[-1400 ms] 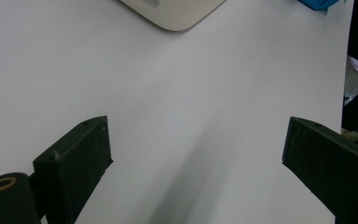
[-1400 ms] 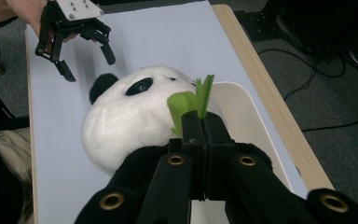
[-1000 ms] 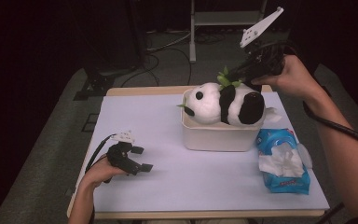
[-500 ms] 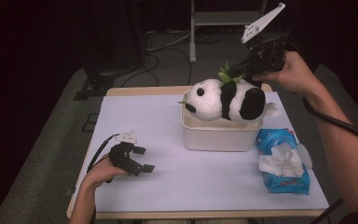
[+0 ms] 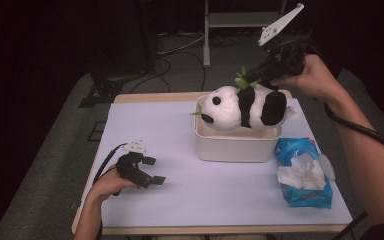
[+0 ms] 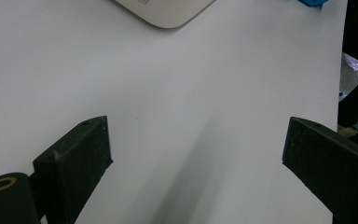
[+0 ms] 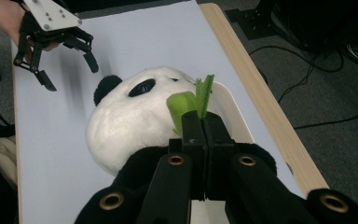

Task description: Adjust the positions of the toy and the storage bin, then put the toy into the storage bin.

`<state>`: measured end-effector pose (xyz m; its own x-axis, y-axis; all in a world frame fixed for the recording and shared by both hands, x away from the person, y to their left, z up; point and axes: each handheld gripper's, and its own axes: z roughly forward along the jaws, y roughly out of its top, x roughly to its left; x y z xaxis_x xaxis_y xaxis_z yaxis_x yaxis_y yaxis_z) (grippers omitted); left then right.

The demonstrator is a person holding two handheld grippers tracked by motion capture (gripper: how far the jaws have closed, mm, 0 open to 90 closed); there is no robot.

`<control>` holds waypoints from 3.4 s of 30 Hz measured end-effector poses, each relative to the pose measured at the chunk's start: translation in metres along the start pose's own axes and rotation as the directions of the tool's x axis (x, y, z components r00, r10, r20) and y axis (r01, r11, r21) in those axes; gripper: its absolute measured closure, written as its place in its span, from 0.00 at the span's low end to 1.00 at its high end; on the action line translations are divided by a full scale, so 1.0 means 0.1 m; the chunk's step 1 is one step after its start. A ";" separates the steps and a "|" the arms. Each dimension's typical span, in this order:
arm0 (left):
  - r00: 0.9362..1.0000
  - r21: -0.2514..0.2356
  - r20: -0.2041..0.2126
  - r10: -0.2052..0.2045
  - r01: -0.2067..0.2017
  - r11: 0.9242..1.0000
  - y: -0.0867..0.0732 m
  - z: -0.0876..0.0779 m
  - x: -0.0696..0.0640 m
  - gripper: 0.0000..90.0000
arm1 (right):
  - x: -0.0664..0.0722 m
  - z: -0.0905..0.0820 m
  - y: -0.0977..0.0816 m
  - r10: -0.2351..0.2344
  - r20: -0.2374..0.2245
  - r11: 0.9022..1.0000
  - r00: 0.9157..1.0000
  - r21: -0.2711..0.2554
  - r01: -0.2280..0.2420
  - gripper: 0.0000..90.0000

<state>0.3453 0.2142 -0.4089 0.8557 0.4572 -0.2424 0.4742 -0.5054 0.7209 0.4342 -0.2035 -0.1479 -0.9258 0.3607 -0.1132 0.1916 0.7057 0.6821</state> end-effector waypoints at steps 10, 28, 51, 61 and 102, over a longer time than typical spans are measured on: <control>1.000 -0.006 -0.005 0.000 0.000 1.000 -0.01 -0.03 0.00 0.08 | -0.14 0.31 -0.11 0.050 -0.032 0.998 0.998 0.041 -0.049 0.99; 1.000 -0.005 -0.008 -0.011 0.011 1.000 -0.05 -0.02 -0.02 0.08 | -0.24 0.83 -0.48 0.128 -0.085 0.989 0.988 0.090 -0.121 0.99; 1.000 0.000 -0.009 -0.013 0.013 1.000 -0.05 -0.02 -0.01 0.08 | -0.14 1.16 -0.86 0.184 -0.139 0.979 0.973 0.117 -0.169 0.95; 1.000 0.002 -0.005 -0.012 0.012 1.000 -0.05 0.00 -0.02 0.08 | -0.09 1.02 -0.89 0.191 -0.148 0.981 0.970 0.068 -0.183 0.78; 1.000 -0.030 -0.004 0.015 -0.015 0.999 0.04 -0.06 -0.08 0.06 | 0.41 0.46 -1.37 0.235 -0.128 0.966 0.963 -0.080 -0.246 0.59</control>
<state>0.3395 0.2130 -0.3999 0.8617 0.4529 -0.2288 0.4549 -0.4899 0.7437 0.3844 -0.2575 -0.2792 -0.8887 0.4354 0.1440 0.3870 0.5436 0.7448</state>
